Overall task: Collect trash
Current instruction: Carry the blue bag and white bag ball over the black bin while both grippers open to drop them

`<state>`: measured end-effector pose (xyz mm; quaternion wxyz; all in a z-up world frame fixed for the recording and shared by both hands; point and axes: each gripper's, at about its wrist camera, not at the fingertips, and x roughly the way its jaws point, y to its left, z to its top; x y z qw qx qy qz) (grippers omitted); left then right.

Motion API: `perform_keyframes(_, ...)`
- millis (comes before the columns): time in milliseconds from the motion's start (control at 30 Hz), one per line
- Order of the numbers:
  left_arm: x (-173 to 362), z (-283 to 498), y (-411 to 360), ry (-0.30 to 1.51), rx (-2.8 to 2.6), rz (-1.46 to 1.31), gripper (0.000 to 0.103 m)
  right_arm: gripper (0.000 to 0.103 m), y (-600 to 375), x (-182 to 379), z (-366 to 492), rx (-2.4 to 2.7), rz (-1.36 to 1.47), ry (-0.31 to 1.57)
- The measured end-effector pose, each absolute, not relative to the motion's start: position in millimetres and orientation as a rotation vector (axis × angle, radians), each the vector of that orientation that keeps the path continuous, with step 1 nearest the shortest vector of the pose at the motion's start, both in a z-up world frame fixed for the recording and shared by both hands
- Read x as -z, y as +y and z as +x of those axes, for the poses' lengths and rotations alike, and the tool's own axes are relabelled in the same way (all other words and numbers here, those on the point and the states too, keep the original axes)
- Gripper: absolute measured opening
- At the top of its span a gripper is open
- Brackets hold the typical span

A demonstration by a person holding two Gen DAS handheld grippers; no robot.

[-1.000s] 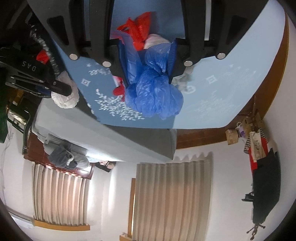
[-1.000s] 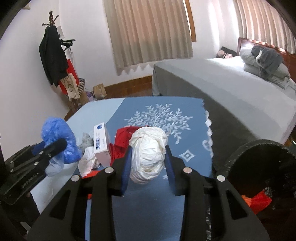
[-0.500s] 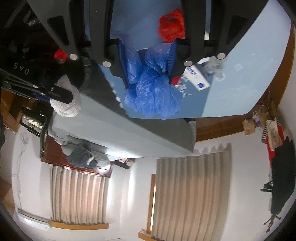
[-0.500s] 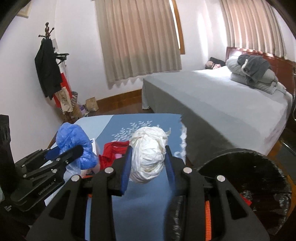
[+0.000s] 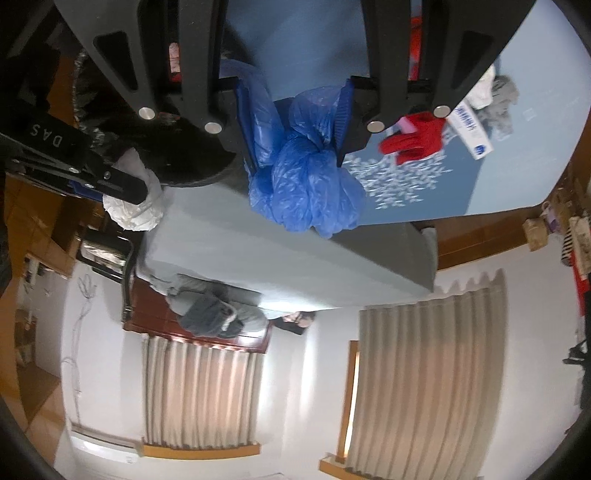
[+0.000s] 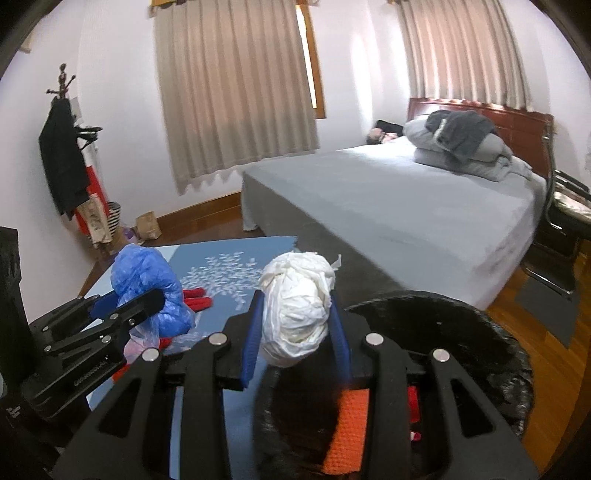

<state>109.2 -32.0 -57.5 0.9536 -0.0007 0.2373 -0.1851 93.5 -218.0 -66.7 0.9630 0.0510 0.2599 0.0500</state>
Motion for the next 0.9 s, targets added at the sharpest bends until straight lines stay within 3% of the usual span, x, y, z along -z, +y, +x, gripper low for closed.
perform_keyframes(900, 82.6, 118.6, -176.4, 0.536, 0.655, 0.073, 0.037, 0.034, -336.1, 102.9, 54.1, 0.142, 0.163, 0.571)
